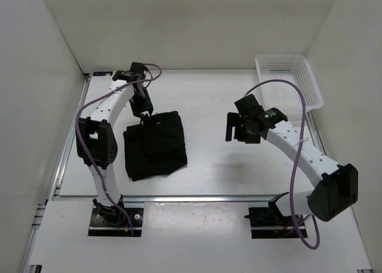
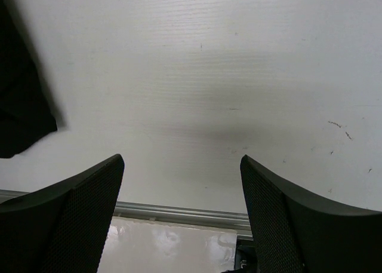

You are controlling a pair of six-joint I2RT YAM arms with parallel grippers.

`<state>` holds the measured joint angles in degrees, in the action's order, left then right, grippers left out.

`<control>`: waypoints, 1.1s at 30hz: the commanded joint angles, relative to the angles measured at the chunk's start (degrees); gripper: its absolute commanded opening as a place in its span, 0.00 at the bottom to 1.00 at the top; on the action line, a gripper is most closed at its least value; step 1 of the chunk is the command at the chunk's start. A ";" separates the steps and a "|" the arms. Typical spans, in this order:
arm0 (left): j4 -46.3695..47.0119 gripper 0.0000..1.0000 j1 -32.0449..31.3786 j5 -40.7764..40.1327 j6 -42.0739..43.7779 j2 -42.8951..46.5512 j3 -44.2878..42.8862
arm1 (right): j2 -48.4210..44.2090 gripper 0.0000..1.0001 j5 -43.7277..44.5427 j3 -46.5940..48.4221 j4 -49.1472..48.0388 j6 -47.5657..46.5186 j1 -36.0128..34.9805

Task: Fold and stack the shorts
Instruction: Fold the shorts

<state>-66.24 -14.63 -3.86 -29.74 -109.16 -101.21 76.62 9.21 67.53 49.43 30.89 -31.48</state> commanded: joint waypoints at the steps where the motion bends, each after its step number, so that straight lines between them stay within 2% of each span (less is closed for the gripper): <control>1: 1.55 0.54 1.80 3.33 1.17 -5.07 -0.13 | -1.39 0.83 -0.78 -0.91 -0.65 -1.19 0.20; 2: 1.55 0.68 2.58 3.33 1.17 -6.05 -1.09 | -1.91 0.83 -0.78 -1.60 -0.65 -1.19 0.20; 3: 1.55 0.75 3.29 3.33 1.17 -6.58 -1.71 | -1.91 0.83 -0.78 -1.61 -0.65 -1.19 0.20; 4: 1.55 0.86 3.30 3.33 1.17 -6.59 -2.41 | -2.52 0.83 -0.78 -1.61 -0.04 -1.19 0.20; 5: 1.55 0.89 3.30 3.33 1.17 -5.80 -2.41 | -3.40 0.83 -0.78 -2.13 -0.03 -0.67 0.20; 9: 1.55 0.89 3.82 1.57 0.64 1.22 -1.37 | -4.90 0.83 -0.25 -4.24 -0.03 -0.13 0.72; 12: 2.25 0.87 3.82 2.09 -0.67 8.95 4.16 | -4.90 0.84 -0.25 -4.77 -0.03 -0.13 0.72; 17: 10.15 0.85 3.82 9.12 -4.97 16.87 22.23 | -2.88 0.84 -1.48 -4.77 -1.18 -0.13 0.72; 21: 15.08 0.86 3.82 10.98 -5.60 14.52 27.81 | -2.26 0.84 -2.09 -4.16 -1.18 -0.66 0.72; 26: 17.90 0.91 4.35 11.50 -6.12 8.98 25.90 | -2.88 0.86 -1.48 -4.24 -0.56 -0.66 0.72; 33: 19.04 0.84 6.11 10.10 -4.90 3.18 24.74 | -4.46 0.86 -0.95 -5.39 -0.03 -0.66 0.72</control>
<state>-49.84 -9.45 6.07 -35.35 -105.56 -74.22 73.93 7.94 62.76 49.21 30.94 -30.96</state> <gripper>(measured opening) 0.847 0.855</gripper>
